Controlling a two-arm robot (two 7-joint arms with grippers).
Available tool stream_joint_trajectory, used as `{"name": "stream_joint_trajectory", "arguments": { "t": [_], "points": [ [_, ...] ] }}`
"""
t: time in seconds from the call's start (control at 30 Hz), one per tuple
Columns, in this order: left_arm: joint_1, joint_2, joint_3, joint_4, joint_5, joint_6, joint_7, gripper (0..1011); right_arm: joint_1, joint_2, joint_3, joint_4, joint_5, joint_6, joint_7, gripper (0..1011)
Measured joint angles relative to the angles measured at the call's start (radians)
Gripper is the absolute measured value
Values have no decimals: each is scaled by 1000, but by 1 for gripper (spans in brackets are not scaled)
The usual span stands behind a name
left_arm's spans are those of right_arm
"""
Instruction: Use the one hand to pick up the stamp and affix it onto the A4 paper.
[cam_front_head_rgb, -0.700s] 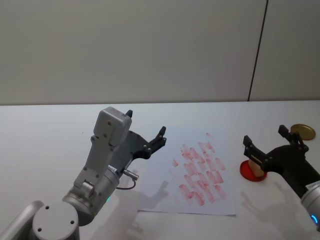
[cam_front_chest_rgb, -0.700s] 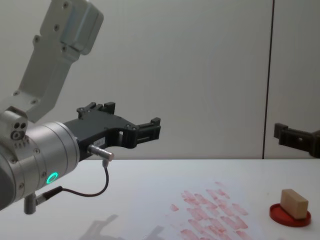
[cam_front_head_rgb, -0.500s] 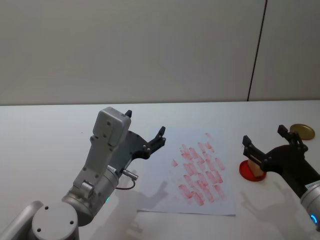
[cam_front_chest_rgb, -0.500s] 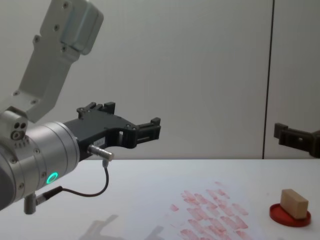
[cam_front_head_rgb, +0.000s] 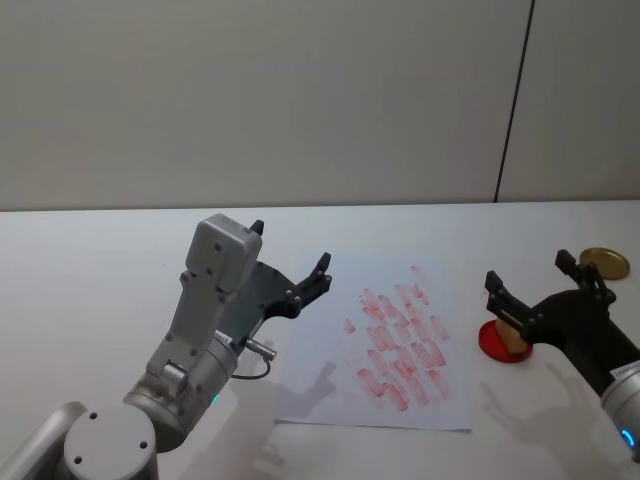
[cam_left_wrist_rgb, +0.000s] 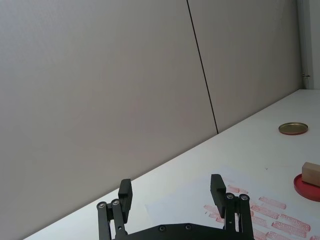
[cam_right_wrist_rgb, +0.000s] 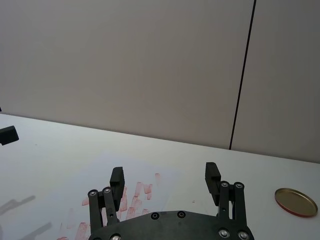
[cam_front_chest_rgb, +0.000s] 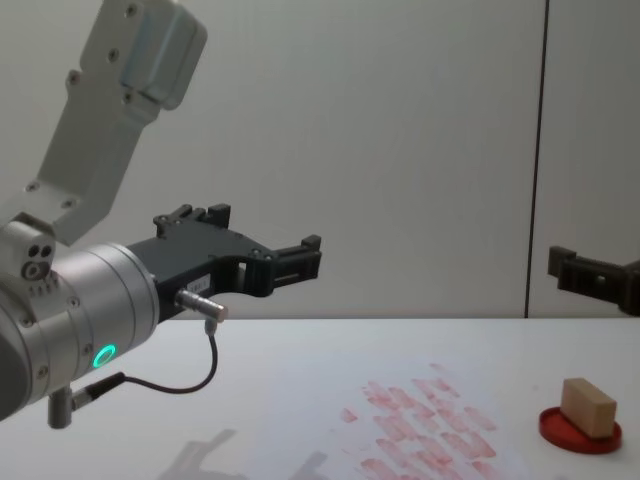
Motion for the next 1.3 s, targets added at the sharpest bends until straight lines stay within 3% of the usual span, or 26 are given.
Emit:
{"name": "stream_joint_trajectory", "arguments": {
  "t": [0.2, 0.43, 0.9, 1.3],
  "points": [
    [0, 0, 0, 0, 0, 0, 0, 993, 0, -1, 0, 0, 0, 2, -1, 1001],
    [0, 0, 0, 0, 0, 0, 0, 993, 2, -13, -6, -18, -8, 42, -22, 1001],
    [0, 0, 0, 0, 0, 0, 0, 993, 29, -55, -7, -36, 3, 227, -115, 1001],
    [0, 0, 0, 0, 0, 0, 0, 993, 75, -71, 11, 31, 18, 316, -127, 1001]
  ]
}}
